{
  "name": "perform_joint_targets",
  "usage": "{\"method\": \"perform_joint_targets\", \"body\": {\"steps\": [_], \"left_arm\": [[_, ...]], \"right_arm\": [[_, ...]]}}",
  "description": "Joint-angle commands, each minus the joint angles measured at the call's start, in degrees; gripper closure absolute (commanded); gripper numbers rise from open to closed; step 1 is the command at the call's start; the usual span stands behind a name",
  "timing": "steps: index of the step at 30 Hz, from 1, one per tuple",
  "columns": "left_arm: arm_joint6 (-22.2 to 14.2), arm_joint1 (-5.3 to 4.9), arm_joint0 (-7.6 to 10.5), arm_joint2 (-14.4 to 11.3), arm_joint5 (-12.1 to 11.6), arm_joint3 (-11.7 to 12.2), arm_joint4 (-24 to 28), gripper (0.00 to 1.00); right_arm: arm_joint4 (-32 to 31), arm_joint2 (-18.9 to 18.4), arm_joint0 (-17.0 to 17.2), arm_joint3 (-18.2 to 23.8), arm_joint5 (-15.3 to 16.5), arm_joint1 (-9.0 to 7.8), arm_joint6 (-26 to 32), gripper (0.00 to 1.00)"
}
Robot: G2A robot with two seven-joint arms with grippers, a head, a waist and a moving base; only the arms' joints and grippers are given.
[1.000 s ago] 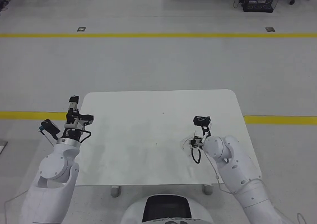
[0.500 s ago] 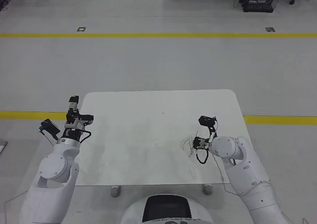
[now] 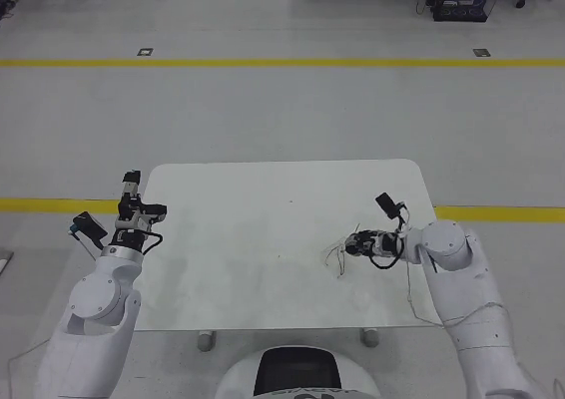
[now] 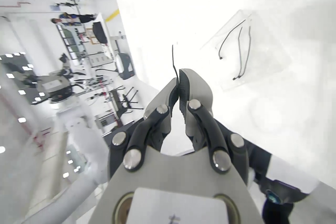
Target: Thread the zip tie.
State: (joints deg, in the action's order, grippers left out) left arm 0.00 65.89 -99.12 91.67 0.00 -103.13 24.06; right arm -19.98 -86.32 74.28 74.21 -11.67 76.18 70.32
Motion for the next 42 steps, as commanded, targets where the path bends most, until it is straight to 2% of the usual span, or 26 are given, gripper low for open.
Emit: {"method": "perform_joint_targets", "body": {"steps": [1,4,14,16,20,21,23,27,31,34,42], "left_arm": [[0.00,0.00,0.00,0.00,0.00,0.00,0.00,0.00],[0.00,0.00,0.00,0.00,0.00,0.00,0.00,0.00],[0.00,0.00,0.00,0.00,0.00,0.00,0.00,0.00],[0.00,0.00,0.00,0.00,0.00,0.00,0.00,0.00],[0.00,0.00,0.00,0.00,0.00,0.00,0.00,0.00],[0.00,0.00,0.00,0.00,0.00,0.00,0.00,0.00],[0.00,0.00,0.00,0.00,0.00,0.00,0.00,0.00],[0.00,0.00,0.00,0.00,0.00,0.00,0.00,0.00],[0.00,0.00,0.00,0.00,0.00,0.00,0.00,0.00],[0.00,0.00,0.00,0.00,0.00,0.00,0.00,0.00],[0.00,0.00,0.00,0.00,0.00,0.00,0.00,0.00]], "right_arm": [[3.67,-0.79,-1.80,-4.32,-1.61,-0.15,1.86,1.00],[10.57,-1.54,-4.86,-11.21,-4.49,-0.19,6.28,1.00],[12.63,-1.80,-5.06,-12.18,-4.59,-0.13,6.44,1.00],[17.49,-1.73,-5.78,-14.40,-7.81,0.06,8.67,1.00],[22.17,-1.07,-9.90,-23.85,-7.81,0.16,9.32,1.00],[24.56,-0.32,-11.58,-27.87,-7.81,0.31,9.32,1.00],[27.46,0.90,-14.53,-33.22,-7.81,0.41,9.32,1.00],[32.12,4.72,-22.29,-48.04,-7.81,0.79,9.32,1.00],[38.18,8.60,-31.43,-65.19,-7.81,2.76,9.32,1.00],[40.82,9.19,-36.66,-74.21,-7.81,4.93,9.32,1.00],[40.82,9.19,-36.66,-74.21,-7.81,4.93,9.32,1.00]]}}
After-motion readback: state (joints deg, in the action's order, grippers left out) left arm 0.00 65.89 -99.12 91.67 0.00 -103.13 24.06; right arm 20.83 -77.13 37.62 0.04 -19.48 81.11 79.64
